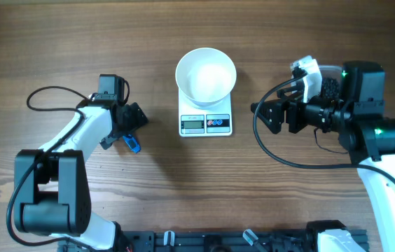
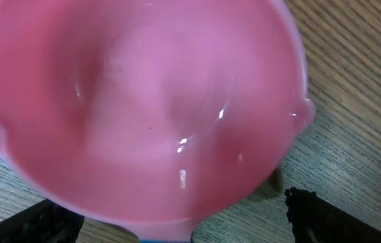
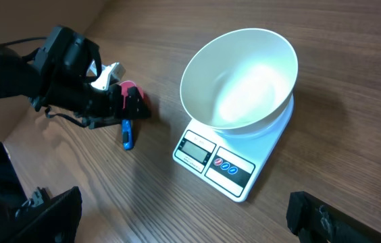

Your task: Scoop item into bowl and weigh 150g on scale

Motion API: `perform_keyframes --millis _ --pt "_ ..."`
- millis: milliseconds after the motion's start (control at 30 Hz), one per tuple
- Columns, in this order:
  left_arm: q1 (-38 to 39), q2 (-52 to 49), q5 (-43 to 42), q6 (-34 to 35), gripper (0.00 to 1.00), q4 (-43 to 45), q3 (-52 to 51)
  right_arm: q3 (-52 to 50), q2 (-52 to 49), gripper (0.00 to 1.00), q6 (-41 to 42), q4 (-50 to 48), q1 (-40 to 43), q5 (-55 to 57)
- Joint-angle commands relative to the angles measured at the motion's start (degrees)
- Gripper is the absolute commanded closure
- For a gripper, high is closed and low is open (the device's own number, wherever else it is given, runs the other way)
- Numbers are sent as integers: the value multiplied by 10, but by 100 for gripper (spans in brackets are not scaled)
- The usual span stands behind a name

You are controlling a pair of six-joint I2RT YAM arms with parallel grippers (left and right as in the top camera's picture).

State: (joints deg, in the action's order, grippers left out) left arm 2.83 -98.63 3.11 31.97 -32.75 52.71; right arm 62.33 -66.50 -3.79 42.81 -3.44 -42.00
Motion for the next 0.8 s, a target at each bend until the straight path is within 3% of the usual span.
perform_keyframes --millis 0,767 --pt "-5 -13 -10 -1 0 -2 -11 10 -2 0 9 0 1 -14" --pt "-5 -13 -10 -1 0 -2 -11 10 -2 0 27 10 1 -14"
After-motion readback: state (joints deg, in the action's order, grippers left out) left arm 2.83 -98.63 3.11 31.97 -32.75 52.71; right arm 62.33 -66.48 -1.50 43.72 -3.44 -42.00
